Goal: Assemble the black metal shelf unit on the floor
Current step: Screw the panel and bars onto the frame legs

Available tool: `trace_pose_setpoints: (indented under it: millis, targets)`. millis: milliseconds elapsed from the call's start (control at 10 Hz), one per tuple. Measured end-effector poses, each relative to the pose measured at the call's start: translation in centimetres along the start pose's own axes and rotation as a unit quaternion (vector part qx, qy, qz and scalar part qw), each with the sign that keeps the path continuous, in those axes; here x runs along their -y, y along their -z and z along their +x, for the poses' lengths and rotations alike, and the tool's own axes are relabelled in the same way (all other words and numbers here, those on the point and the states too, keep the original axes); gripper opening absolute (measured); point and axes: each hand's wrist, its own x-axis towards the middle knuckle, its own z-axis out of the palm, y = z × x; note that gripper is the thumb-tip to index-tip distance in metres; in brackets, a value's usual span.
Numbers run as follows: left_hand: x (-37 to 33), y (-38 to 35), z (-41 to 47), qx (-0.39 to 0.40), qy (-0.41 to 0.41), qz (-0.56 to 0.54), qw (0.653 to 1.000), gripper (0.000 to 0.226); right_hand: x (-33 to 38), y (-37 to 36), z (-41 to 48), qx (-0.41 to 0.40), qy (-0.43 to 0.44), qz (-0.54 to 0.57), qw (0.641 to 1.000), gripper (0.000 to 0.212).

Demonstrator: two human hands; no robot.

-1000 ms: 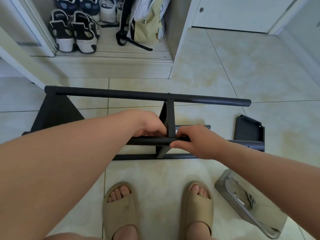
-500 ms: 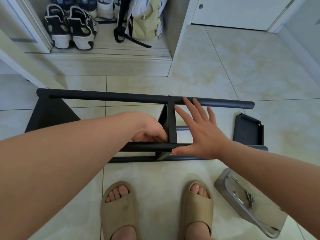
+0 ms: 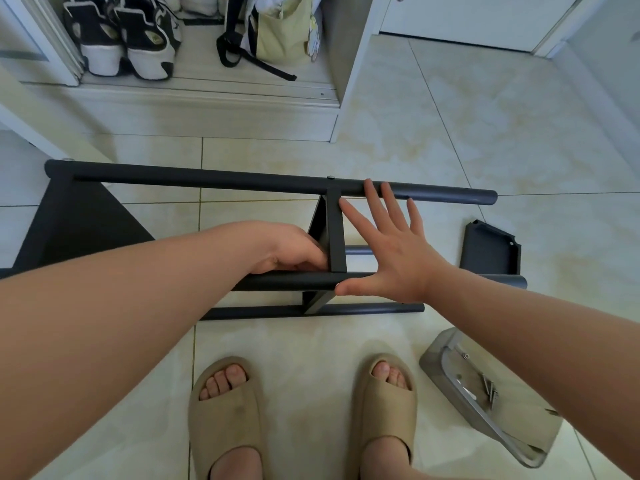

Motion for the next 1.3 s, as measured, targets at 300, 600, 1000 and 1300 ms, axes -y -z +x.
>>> trace_pose_setpoints:
  millis: [300, 600, 1000, 1300]
  targets:
    - [-0.1, 0.1, -0.1, -0.029, -0.015, -0.029, 0.999, 0.012, 0.1, 0.1, 0.1, -0.002, 0.000, -0.001, 1.000, 0.121]
    - [-0.4, 0.2, -0.2, 0.035, 0.091, -0.043, 0.994, 0.013, -0.2, -0.1, 0.2, -0.014, 0.006, 0.004, 1.000, 0.120]
    - [-0.3, 0.7, -0.1, 0.068, 0.100, -0.082, 0.989, 0.027, -0.1, 0.0, 0.1, -0.012, 0.004, 0.008, 1.000, 0.122]
    - [-0.1, 1.0, 0.1, 0.073, 0.101, -0.106, 0.987, 0.017, -0.2, 0.1, 0.1, -0.009, 0.003, 0.005, 1.000, 0.122]
